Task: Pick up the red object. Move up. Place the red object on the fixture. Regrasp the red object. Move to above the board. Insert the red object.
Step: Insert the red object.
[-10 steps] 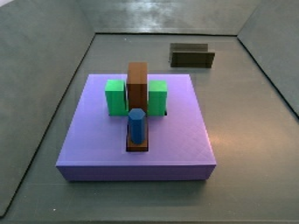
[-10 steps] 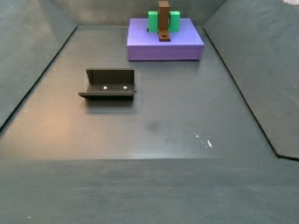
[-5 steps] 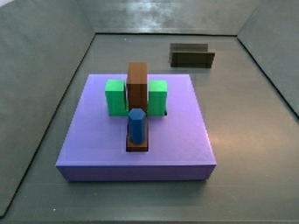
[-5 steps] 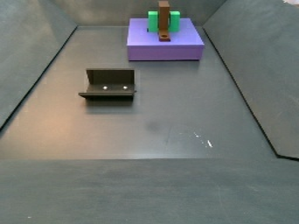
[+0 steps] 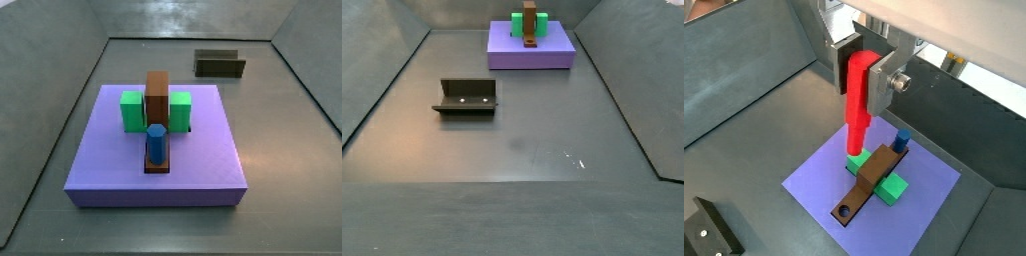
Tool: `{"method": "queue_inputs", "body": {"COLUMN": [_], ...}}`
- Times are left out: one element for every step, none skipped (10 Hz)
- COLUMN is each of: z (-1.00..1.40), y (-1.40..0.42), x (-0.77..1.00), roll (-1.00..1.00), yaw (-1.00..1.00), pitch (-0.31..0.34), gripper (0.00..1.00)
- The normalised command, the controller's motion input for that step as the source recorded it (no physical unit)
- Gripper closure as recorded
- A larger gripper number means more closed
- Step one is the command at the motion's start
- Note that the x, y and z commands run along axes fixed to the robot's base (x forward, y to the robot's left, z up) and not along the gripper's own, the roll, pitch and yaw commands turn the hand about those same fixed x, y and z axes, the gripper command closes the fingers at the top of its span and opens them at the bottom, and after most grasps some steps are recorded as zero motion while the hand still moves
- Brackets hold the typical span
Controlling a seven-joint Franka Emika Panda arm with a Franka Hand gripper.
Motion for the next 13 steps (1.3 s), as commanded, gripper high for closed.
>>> {"method": "queue_inputs", "body": {"z": [-0.10, -0.01, -0.08, -0.72, -0.83, -0.89, -0.63, -0.53, -0.59, -0.64, -0.58, -0.41, -0.39], "y": [0.02, 0.00, 0.00, 0.24, 0.41, 0.48, 0.31, 0.25, 0.30, 0.22, 0.12, 0.00, 0.00], "x": [0.00, 0.00, 0.00, 0.00, 0.00, 0.00, -0.01, -0.04, -0.04, -0.08, 0.00, -0.03, 0.00], "roll": [-0.50, -0.50, -0.50, 0.05, 0.06, -0.04, -0.28, -0.32, -0.29, -0.22, -0.17, -0.14, -0.13], "yaw": [-0.19, -0.20, -0.18, 0.00, 0.00, 0.00, 0.00, -0.05, -0.04, -0.04, -0.11, 0.00, 0.00], "pitch": [-0.077, -0.063, -0.036, -0.126, -0.151, -0.130, -0.114, -0.137, -0.129, -0.167, -0.211, -0.257, -0.217], "gripper": [1.00, 1.00, 1.00, 1.00, 1.00, 1.00, 1.00, 1.00, 1.00, 1.00, 1.00, 1.00, 1.00]}}
